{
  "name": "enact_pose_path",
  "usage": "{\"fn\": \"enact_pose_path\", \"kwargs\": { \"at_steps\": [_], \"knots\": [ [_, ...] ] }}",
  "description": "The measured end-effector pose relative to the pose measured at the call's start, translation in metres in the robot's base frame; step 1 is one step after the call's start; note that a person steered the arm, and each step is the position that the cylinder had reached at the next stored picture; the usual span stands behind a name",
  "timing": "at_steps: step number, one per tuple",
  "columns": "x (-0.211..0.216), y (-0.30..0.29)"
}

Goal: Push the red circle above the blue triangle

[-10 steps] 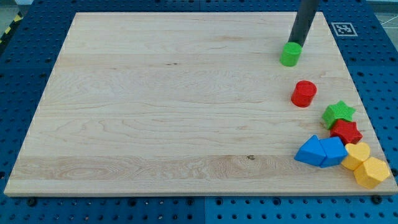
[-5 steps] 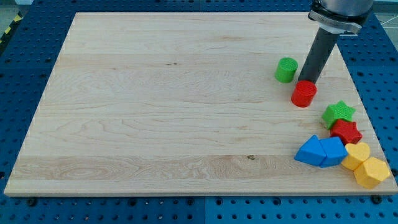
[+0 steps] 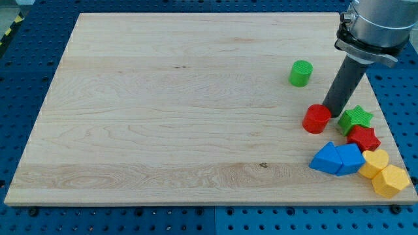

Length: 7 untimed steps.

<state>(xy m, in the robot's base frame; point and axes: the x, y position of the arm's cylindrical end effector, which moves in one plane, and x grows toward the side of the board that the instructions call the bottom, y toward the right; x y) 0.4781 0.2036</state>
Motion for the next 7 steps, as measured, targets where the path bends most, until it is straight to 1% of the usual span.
{"fn": "enact_pose_path", "kwargs": {
  "at_steps": [2,3,4,5,6,7],
  "knots": [
    [0.012,0.0],
    [-0.002,-0.001],
    [-0.037,-0.01],
    [-0.018,-0.038],
    [0.001,-0.05],
    [0.018,-0.05]
  ]
}}
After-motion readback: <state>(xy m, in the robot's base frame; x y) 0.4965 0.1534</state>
